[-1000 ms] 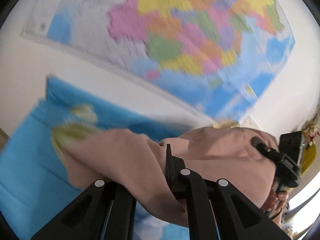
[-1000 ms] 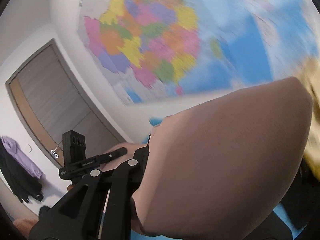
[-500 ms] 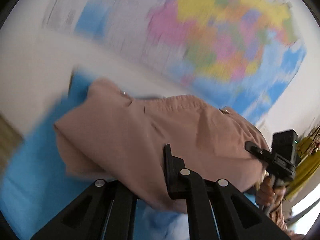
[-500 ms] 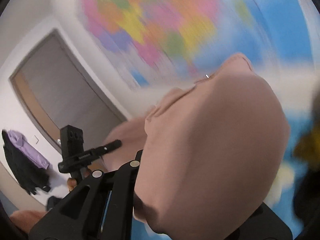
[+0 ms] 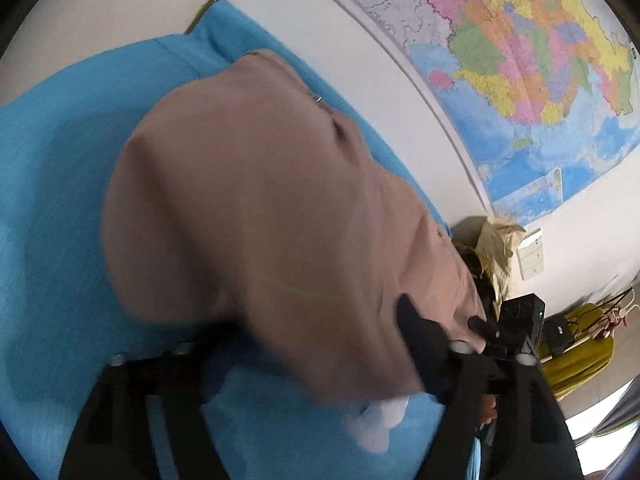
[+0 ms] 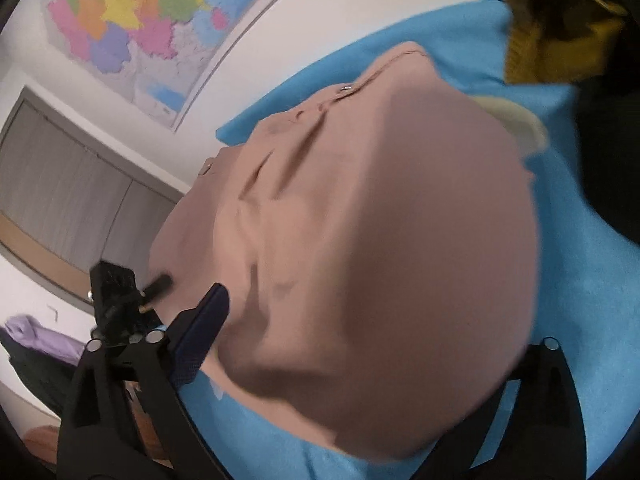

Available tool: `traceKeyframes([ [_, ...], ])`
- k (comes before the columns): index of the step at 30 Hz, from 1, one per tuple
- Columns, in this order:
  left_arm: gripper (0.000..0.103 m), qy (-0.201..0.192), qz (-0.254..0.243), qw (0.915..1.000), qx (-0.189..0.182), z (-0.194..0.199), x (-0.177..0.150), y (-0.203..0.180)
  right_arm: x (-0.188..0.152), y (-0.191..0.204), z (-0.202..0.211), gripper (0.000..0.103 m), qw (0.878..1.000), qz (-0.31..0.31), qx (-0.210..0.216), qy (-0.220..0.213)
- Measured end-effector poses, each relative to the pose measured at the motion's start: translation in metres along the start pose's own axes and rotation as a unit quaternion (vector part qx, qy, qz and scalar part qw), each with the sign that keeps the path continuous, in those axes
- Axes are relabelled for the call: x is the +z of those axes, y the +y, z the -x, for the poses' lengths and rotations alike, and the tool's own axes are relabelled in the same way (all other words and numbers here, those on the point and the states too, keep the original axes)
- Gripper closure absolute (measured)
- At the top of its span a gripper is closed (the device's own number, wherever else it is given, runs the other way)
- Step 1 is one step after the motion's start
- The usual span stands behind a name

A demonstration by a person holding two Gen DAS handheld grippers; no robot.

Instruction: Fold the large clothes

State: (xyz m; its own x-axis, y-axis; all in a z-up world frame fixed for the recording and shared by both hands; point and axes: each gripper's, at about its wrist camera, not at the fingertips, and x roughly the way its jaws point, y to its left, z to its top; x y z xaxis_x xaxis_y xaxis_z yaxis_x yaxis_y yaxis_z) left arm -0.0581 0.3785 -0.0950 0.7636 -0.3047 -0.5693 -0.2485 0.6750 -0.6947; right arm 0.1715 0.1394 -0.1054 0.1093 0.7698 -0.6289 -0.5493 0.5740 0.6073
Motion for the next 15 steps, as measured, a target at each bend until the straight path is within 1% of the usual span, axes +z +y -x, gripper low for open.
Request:
traceKeyframes([
  [1,0.010,0.003,-0.013,0.9999,-0.002,-0.008,0.005,-0.006,0.003,0.003,-0.006,0.007,1.000,0.006,0.002,0.002],
  [2,0.008,0.006,-0.023,0.9997,0.001,-0.014,0.007,-0.012,0.006,0.005,-0.011,0.007,1.000,0.009,0.001,-0.001],
  [3,0.007,0.007,-0.032,0.9994,0.011,-0.022,0.010,-0.018,0.009,0.007,-0.017,0.007,1.000,0.015,0.001,-0.003],
  [5,0.007,0.005,-0.048,0.9985,0.026,-0.036,0.016,-0.027,0.015,0.013,-0.025,0.007,0.999,0.029,-0.009,-0.009],
  [6,0.007,0.002,-0.047,0.9985,0.030,-0.043,0.021,-0.029,0.017,0.017,-0.030,0.007,0.999,0.035,-0.011,-0.009],
  [7,0.007,-0.001,-0.035,0.9990,0.029,-0.047,0.027,-0.029,0.021,0.020,-0.036,0.007,0.999,0.040,-0.012,-0.010],
  [8,0.007,-0.002,-0.025,0.9993,0.027,-0.049,0.031,-0.028,0.025,0.020,-0.040,0.010,0.999,0.040,-0.011,-0.016],
  [9,0.008,-0.002,-0.013,0.9996,0.023,-0.052,0.036,-0.026,0.027,0.020,-0.043,0.017,0.999,0.034,-0.007,-0.019],
  [10,0.013,-0.002,-0.002,0.9997,0.023,-0.055,0.041,-0.025,0.032,0.017,-0.047,0.027,1.000,0.023,0.003,-0.019],
  [11,0.019,0.000,0.003,0.9997,0.026,-0.057,0.045,-0.025,0.036,0.015,-0.051,0.050,1.000,0.013,0.010,-0.013],
  [12,0.043,0.007,0.007,0.9993,0.035,-0.062,0.049,-0.024,0.039,0.013,-0.056,0.062,1.000,0.002,0.021,-0.005],
  [13,0.066,0.020,0.015,0.9989,0.040,-0.069,0.053,-0.021,0.042,0.011,-0.060,0.066,0.999,-0.006,0.031,-0.003],
  [14,0.071,0.027,0.028,0.9989,0.026,-0.073,0.055,-0.017,0.043,0.013,-0.060,0.074,1.000,0.001,0.027,-0.005],
  [15,0.076,0.026,0.037,0.9988,0.020,-0.074,0.056,-0.015,0.045,0.019,-0.060,0.078,1.000,0.015,0.019,-0.006],
])
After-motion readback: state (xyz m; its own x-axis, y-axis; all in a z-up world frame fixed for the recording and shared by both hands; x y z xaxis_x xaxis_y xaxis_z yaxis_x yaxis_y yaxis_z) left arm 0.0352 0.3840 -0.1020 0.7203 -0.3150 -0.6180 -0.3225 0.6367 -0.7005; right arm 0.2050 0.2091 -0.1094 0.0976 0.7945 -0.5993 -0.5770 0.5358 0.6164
